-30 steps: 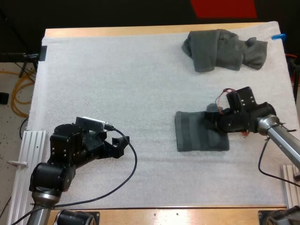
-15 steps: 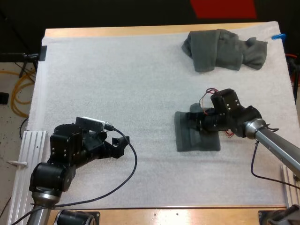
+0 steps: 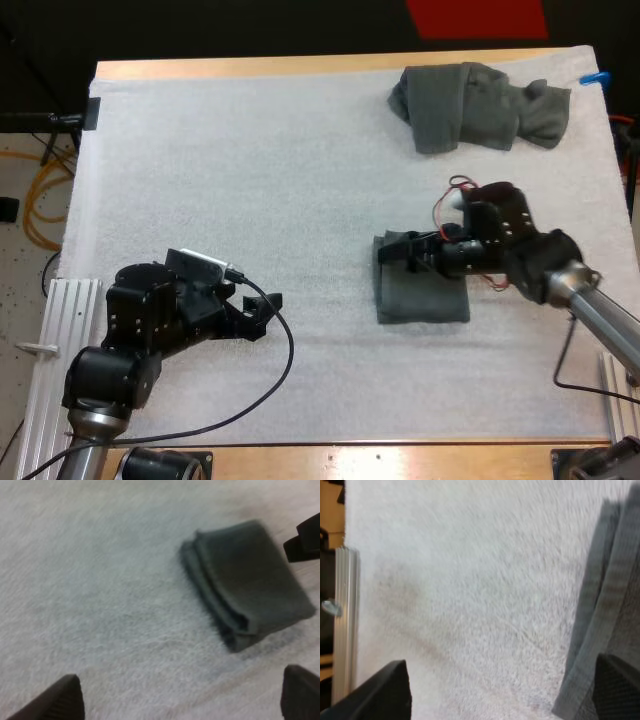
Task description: Pick towel from pile fold and stack
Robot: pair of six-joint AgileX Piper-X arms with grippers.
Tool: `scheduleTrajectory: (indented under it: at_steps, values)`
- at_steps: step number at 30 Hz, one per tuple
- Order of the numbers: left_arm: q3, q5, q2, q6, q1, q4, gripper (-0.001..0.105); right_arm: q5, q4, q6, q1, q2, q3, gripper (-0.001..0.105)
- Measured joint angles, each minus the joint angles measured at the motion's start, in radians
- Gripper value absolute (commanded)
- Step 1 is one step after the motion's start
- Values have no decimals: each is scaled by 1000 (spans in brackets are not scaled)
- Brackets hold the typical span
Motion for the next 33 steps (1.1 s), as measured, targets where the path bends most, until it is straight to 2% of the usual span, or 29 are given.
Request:
scheduleTrajectory:
  at_steps: [3,9,14,20,25,29,33]
  values:
    - [0,6,10,-47,-32,-68,92,94,62,-55,0,-105,0,72]
    - [0,-16,141,-219,-146,-276,92,255,206,-129,0,-316,0,72]
    - [-11,-89,333,-321,-255,-423,92,349,329,-151,0,-479,0,72]
    - [-131,-163,594,-340,-352,-462,91,422,476,-151,0,-630,0,72]
    - [-254,-182,801,-351,-378,-471,91,486,579,-153,0,-714,0,72]
    - [-321,-155,937,-386,-379,-468,91,521,629,-147,0,-757,0,72]
    - [-366,-53,1034,-442,-380,-452,91,552,640,-147,0,-774,0,72]
